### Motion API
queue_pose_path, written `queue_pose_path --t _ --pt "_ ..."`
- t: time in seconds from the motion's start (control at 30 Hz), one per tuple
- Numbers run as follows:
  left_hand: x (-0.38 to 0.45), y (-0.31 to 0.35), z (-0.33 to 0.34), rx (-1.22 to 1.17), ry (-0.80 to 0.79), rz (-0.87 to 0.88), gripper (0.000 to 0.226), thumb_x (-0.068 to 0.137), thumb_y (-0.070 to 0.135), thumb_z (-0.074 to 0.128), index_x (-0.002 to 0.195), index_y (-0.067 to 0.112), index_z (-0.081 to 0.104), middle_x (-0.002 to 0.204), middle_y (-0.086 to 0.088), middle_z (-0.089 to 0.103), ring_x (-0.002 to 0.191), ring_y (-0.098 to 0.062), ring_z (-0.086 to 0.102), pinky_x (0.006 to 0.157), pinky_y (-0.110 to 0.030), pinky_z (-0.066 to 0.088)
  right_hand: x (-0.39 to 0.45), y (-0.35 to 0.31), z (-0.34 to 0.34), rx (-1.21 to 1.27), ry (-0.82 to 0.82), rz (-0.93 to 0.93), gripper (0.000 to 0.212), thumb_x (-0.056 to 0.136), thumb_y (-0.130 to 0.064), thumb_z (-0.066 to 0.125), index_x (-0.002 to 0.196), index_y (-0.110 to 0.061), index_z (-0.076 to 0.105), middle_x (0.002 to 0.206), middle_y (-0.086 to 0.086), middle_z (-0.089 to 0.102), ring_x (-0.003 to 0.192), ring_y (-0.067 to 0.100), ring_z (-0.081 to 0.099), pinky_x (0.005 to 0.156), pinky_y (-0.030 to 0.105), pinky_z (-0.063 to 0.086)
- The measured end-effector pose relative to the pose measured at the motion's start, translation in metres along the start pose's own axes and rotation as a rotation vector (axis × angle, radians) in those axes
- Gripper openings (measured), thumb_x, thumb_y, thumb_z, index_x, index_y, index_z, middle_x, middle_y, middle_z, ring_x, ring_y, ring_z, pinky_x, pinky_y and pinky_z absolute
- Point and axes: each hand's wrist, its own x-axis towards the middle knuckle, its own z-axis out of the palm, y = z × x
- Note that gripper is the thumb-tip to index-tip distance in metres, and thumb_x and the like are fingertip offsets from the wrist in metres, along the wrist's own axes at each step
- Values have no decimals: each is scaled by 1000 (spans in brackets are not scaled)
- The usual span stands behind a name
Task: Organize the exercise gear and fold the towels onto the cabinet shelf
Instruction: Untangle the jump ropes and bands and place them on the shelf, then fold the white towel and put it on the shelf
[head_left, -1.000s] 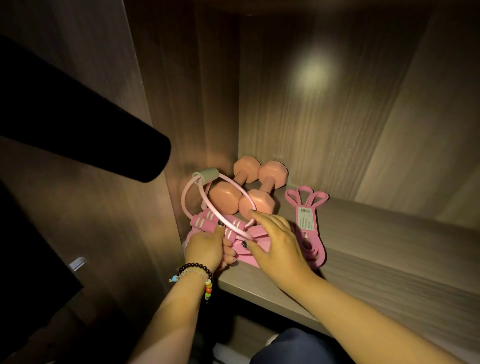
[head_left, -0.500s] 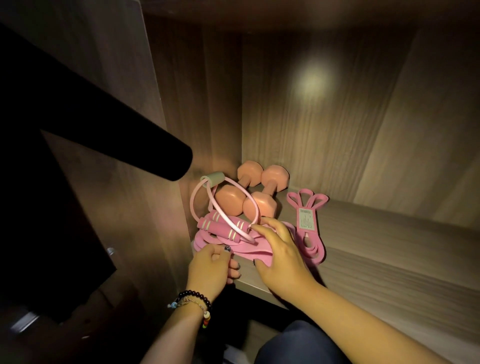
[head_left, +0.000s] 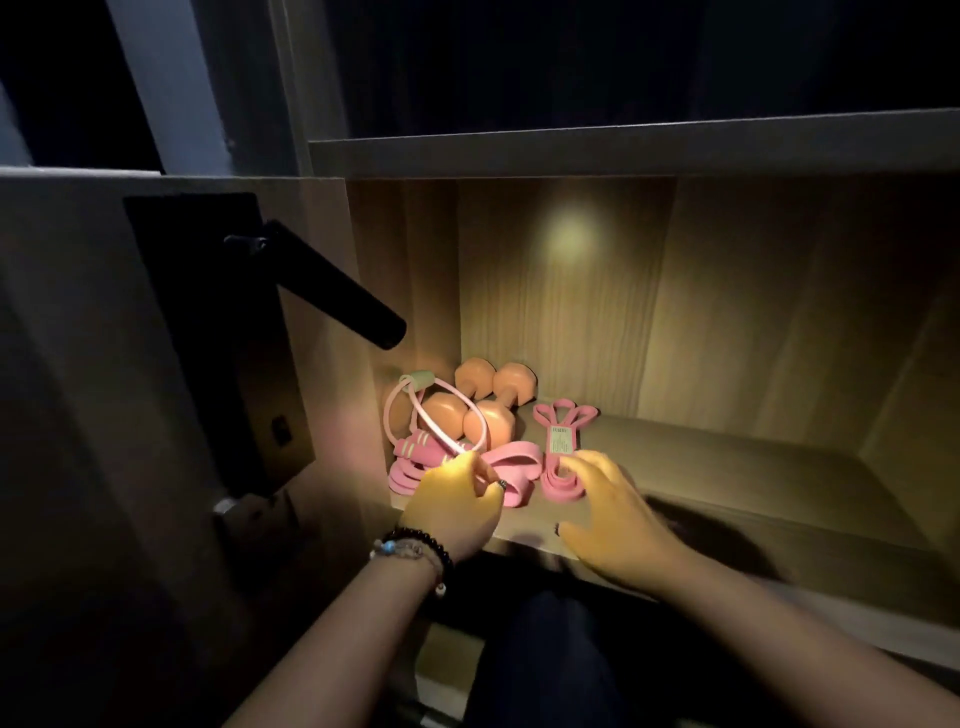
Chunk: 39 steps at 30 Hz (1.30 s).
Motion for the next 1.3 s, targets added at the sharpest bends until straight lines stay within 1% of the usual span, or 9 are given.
queue_pose_path --t 0.1,0.27,0.4,0.5,0.6,0.9,1.0,1.1,1.3 --pt "-20 26 1 126 -103 93 15 88 25 56 102 22 58 94 6 66 92 -14 63 77 -24 47 -35 4 -26 -125 -12 20 71 83 -30 62 146 -18 32 149 1 30 139 19 25 110 23 21" --pt "-57 59 9 191 -249 225 37 90 20 52 127 18 49 128 -3 58 116 -19 55 99 -36 46 -96 19 -64 -273 -28 159 66 87 -36 62 145 -19 35 151 3 29 139 21 26 115 32 25" --pt "-93 91 21 299 -403 315 70 93 30 57 150 12 20 140 -9 47 126 -25 48 103 -35 41 -145 25 -92 -304 40 241 67 88 -35 62 145 -16 34 149 3 34 137 21 30 114 35 28" --pt "-112 113 34 333 -479 380 88 92 32 61 154 9 2 155 -10 27 140 -25 33 112 -32 31 -177 34 -109 -328 55 276 70 88 -34 63 148 -16 31 152 3 30 140 21 27 115 37 28" --pt "-121 130 48 341 -529 462 88 92 32 61 154 10 2 160 -8 14 145 -23 23 116 -32 25 -207 42 -122 -299 65 323 74 88 -35 65 149 -21 26 156 1 24 144 20 22 116 40 28" --pt "-119 209 90 409 -658 797 84 94 35 57 154 11 4 162 -4 8 148 -17 13 120 -30 17 -278 60 -152 -398 168 573 79 91 -44 58 153 -23 15 159 -2 13 146 18 13 117 34 20" --pt "-126 245 109 371 -710 909 81 95 32 56 155 15 4 162 -3 9 147 -17 14 116 -29 18 -304 65 -173 -442 184 661 79 93 -47 53 154 -24 8 160 -3 7 147 17 10 118 31 18" --pt "-138 277 128 332 -732 1045 79 94 30 57 154 15 7 162 -3 7 149 -17 2 119 -33 14 -327 72 -197 -527 175 719 79 94 -49 49 154 -23 5 160 -2 3 147 16 8 117 29 15" --pt "-159 340 173 155 -746 1189 78 95 30 56 155 17 7 162 0 4 149 -14 0 118 -31 11 -371 97 -255 -720 150 748 79 93 -53 47 153 -22 6 159 -1 8 147 17 8 118 26 8"
